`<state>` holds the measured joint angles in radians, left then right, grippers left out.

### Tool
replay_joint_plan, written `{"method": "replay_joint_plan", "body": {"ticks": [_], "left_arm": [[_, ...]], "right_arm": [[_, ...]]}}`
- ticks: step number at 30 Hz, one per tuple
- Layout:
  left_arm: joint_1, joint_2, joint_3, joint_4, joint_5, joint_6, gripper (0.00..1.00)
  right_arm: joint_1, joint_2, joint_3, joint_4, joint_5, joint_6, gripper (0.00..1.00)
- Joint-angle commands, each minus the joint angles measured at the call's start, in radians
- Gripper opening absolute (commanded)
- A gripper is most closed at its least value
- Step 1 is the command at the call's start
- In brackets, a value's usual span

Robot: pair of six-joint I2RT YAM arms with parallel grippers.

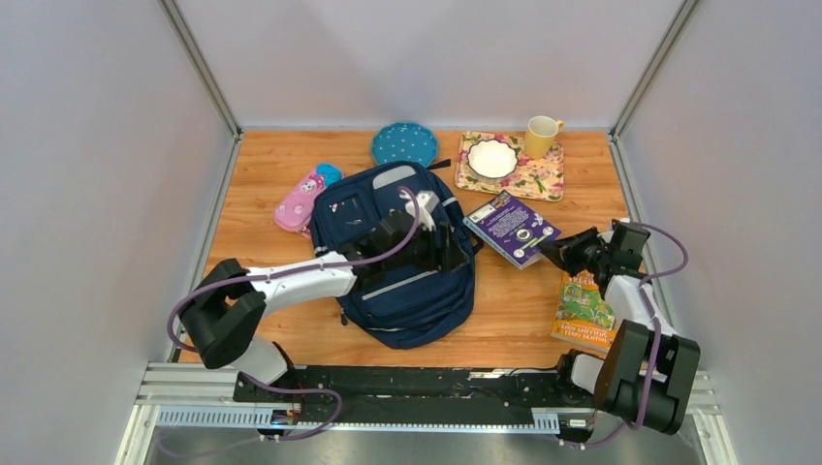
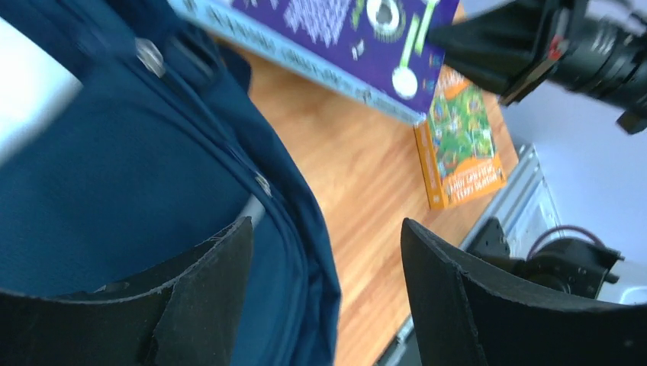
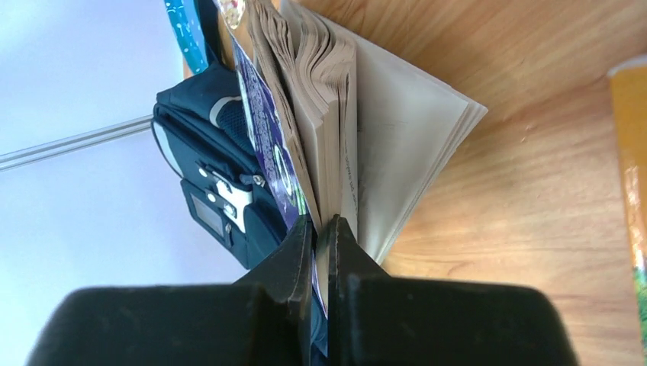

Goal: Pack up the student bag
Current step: Pick up the book from the center of the board.

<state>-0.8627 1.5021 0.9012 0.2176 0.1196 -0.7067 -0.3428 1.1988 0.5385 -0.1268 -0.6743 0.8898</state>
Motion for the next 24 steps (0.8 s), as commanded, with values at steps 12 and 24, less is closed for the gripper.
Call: {"method": "replay_joint_plan", "body": {"ticks": [12,24], "left_arm": [[-0.099,0.329,0.108,0.394,-0.026,-0.367,0.79],[-0.036,0.523,0.277,0.373,0.095,-0.473,0.79]], "right_arm": [[0.028,-0.194,-0.114,0.079,-0.094,0.153,0.00],[0.024,-0.168,-0.103,0.085,-0.208,0.083,0.00]]}}
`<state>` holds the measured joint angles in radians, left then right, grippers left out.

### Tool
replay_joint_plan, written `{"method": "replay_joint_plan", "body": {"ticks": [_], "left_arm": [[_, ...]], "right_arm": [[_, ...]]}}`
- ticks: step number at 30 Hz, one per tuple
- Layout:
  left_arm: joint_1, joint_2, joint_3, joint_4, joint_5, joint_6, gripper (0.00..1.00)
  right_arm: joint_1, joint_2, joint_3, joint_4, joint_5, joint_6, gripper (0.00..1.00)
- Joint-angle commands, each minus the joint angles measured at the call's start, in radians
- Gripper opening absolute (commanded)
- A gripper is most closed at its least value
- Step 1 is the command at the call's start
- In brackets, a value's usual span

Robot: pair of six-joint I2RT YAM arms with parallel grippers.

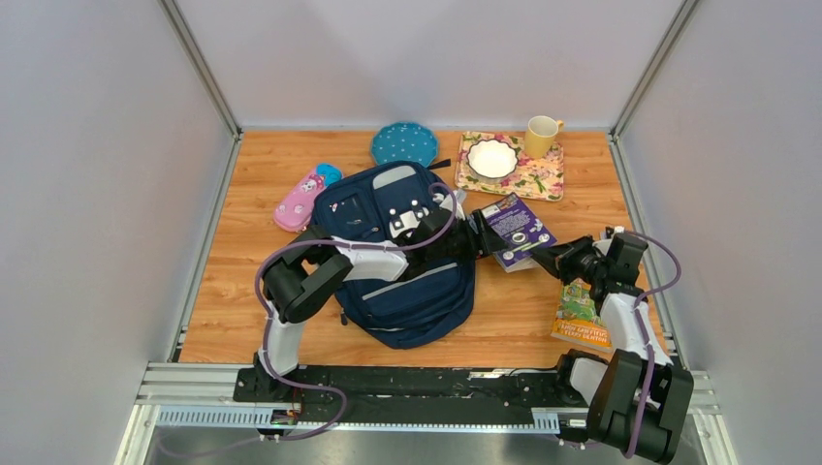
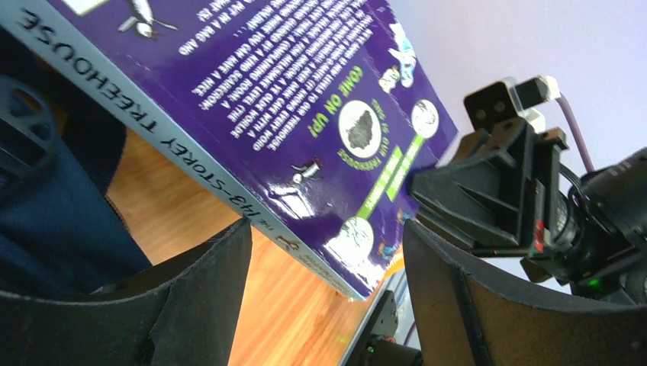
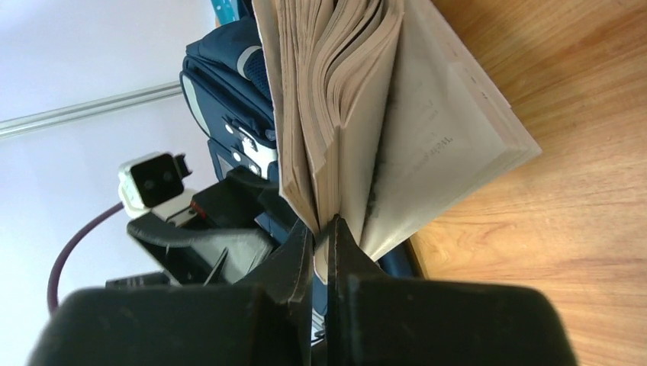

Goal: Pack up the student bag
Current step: Pick up the book from the center of the board.

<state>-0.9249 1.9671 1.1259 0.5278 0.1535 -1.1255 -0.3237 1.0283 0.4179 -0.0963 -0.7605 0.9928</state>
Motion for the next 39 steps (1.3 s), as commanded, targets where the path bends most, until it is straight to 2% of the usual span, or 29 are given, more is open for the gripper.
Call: {"method": "replay_joint_plan", "body": {"ticks": [1,10,14,20,24,27,31,37,39], "left_arm": [[0.031,0.065,0.054,0.066,0.067,-0.059,0.79],[0.035,0.065,0.008,0.090,0.072,-0.069,0.80],[0.035,0.085,0.025,0.066,0.130,-0.077,0.80],[0.034,0.058,-0.043,0.067,0.115,-0.079,0.80],[0.031,0.056,-0.032,-0.004,0.100,-0.043,0.80],[0.029,0.073,-0.051,0.091,0.074,-0.074,0.80],[0.032,0.107,0.011,0.086,0.031,-0.057,0.81],[0.032,0.163,0.072,0.144,-0.012,-0.069,0.81],[0.034,0.171,0.109,0.111,-0.003,-0.056,0.75]], "right_arm": [[0.005,0.004,0.024,0.056,-0.128,-0.023,0.00],[0.003,0.042,0.033,0.058,-0.137,-0.040,0.00],[0.003,0.068,0.044,0.078,-0.154,-0.025,0.00],[0.003,0.079,0.078,0.052,-0.160,-0.046,0.00],[0.002,0.092,0.094,0.044,-0.195,-0.046,0.00],[0.003,0.090,0.107,0.014,-0.203,-0.043,0.00],[0.002,0.047,0.055,0.067,-0.224,0.029,0.00],[0.002,-0.013,0.068,-0.026,-0.201,-0.006,0.00],[0.002,-0.013,0.076,-0.049,-0.198,-0.020,0.00]]}}
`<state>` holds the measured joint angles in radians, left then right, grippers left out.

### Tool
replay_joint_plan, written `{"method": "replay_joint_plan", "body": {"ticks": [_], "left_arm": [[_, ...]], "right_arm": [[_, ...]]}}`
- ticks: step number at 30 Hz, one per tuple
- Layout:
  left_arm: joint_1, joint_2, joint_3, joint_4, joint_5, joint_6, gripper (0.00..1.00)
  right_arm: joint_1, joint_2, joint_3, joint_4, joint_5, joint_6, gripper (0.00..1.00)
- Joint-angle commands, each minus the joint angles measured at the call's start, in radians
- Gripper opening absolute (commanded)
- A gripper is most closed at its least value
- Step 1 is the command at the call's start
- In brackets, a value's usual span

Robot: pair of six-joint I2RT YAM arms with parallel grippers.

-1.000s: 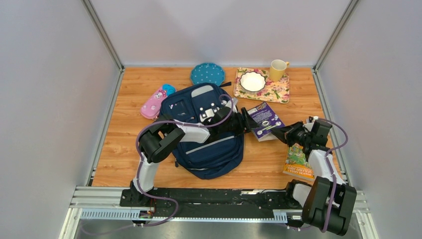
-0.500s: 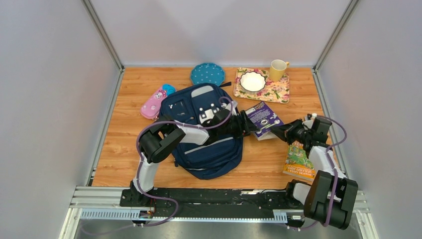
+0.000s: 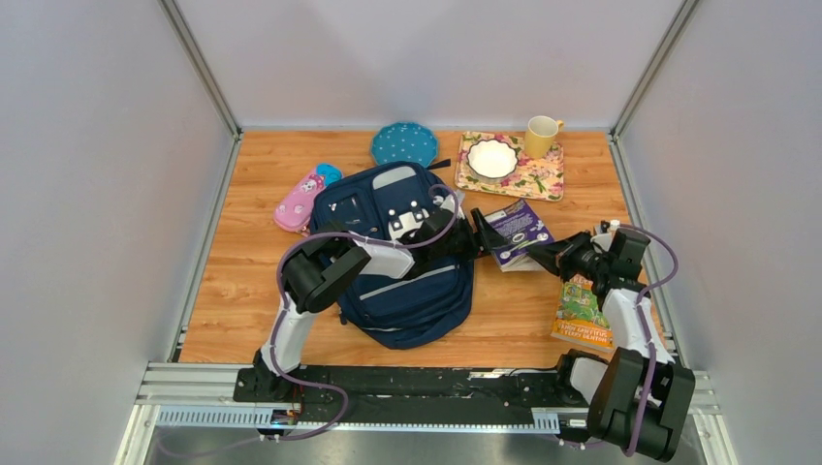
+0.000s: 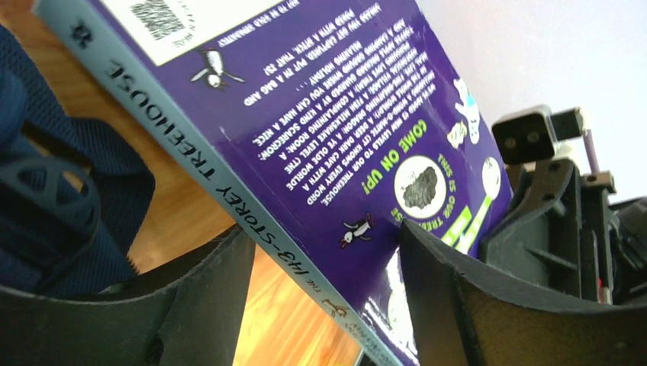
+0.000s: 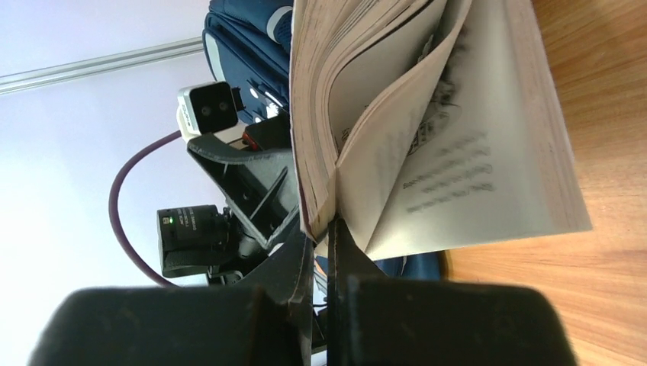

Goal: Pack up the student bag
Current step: Pick up the book from the center of the board.

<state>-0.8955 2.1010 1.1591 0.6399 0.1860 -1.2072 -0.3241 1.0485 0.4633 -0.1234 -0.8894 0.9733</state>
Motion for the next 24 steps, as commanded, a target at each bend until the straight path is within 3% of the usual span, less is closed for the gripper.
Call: {"method": "replay_joint_plan", "body": {"ticks": [1,3,4,8,11,12,13,15,16,18,19,24], "left_arm": [[0.003,0.039,0.079,0.000,-0.034,0.029,0.64],[0.004,0.034,0.077,0.000,-0.039,0.034,0.52],[0.004,0.030,0.077,-0.002,-0.039,0.041,0.40],[0.004,0.022,0.105,-0.040,-0.039,0.084,0.23],[0.004,0.011,0.125,-0.049,-0.028,0.107,0.01],[0.003,0.005,0.128,-0.051,-0.026,0.130,0.00],[0.003,-0.013,0.135,-0.062,-0.019,0.150,0.00],[0.004,-0.041,0.148,-0.107,-0.019,0.220,0.00],[0.006,-0.082,0.146,-0.121,-0.026,0.247,0.00],[0.010,-0.136,0.136,-0.161,-0.033,0.331,0.00],[0.013,-0.198,0.126,-0.172,-0.048,0.354,0.00],[0.018,-0.410,0.031,-0.227,-0.114,0.478,0.00]], "right_arm": [[0.002,-0.030,0.031,-0.025,-0.069,-0.004,0.00],[0.002,-0.027,0.029,-0.028,-0.072,-0.004,0.00],[0.002,-0.028,0.029,-0.030,-0.071,-0.002,0.00],[0.002,-0.044,0.035,-0.058,-0.054,-0.016,0.00],[0.002,-0.050,0.037,-0.081,-0.048,-0.025,0.00],[0.003,-0.056,0.041,-0.099,-0.045,-0.036,0.03],[0.000,-0.064,0.041,-0.104,-0.043,-0.041,0.15],[0.000,-0.097,0.063,-0.152,-0.026,-0.071,0.30],[-0.001,-0.111,0.075,-0.183,-0.011,-0.088,0.47],[-0.001,-0.143,0.112,-0.266,0.035,-0.116,0.59],[-0.001,-0.172,0.121,-0.286,0.041,-0.126,0.64],[-0.001,-0.248,0.120,-0.334,-0.014,-0.134,0.67]]}}
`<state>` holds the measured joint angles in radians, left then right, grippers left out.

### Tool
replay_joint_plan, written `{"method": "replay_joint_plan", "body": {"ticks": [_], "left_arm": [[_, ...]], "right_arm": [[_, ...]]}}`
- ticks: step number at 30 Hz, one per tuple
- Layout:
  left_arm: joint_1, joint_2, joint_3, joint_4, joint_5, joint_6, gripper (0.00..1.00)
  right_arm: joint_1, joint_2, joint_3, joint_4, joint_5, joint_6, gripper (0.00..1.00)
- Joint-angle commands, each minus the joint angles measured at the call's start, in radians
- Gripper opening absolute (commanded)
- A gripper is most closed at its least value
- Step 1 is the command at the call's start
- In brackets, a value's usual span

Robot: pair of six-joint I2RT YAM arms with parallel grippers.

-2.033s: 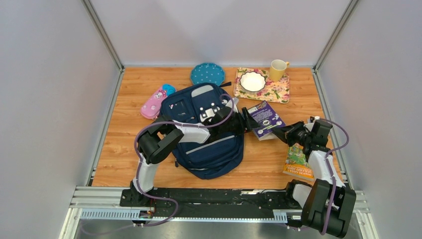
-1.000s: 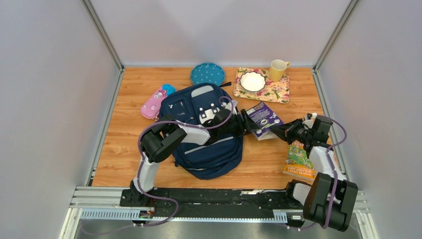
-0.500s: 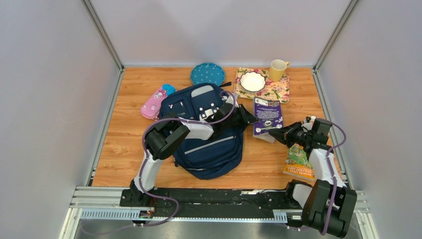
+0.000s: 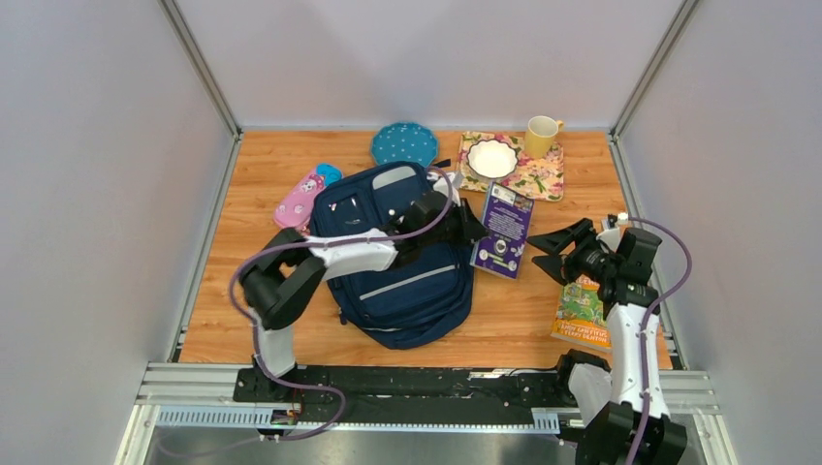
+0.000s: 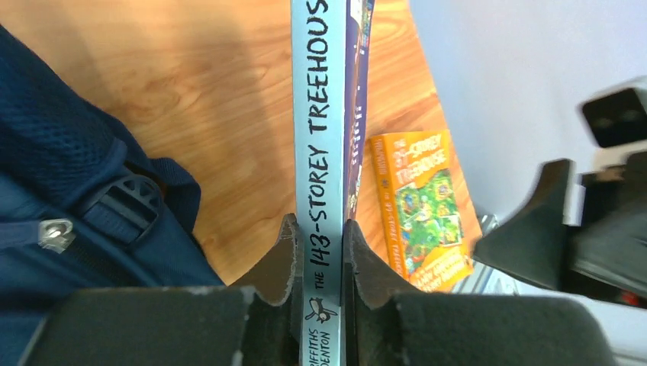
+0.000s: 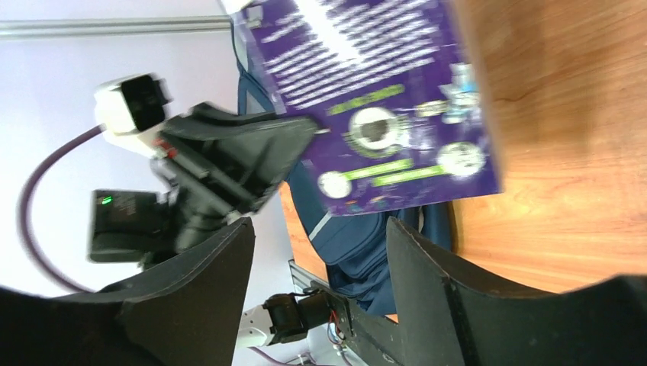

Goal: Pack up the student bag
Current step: Pick up the book from the center of the board.

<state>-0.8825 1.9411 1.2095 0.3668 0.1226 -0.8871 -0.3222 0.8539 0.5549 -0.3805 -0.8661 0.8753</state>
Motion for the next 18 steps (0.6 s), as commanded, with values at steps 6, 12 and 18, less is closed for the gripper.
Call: {"method": "replay_joint_plan", "body": {"ticks": [6,12,18], "left_arm": [[0.005,-0.510,-0.217,0.121,-0.121,0.122,0.00],[0.007,-0.709,-0.448,0.256,-0.212,0.004,0.00],[0.005,-0.830,-0.614,0.400,-0.273,-0.085,0.00]], "right_arm": [[0.089,-0.196,-0.033,0.015,-0.062,0.089,0.69],[0.429,-0.323,-0.104,0.258,0.142,0.318,0.71],[0.695,-0.294,-0.150,0.431,0.374,0.343,0.72]]}}
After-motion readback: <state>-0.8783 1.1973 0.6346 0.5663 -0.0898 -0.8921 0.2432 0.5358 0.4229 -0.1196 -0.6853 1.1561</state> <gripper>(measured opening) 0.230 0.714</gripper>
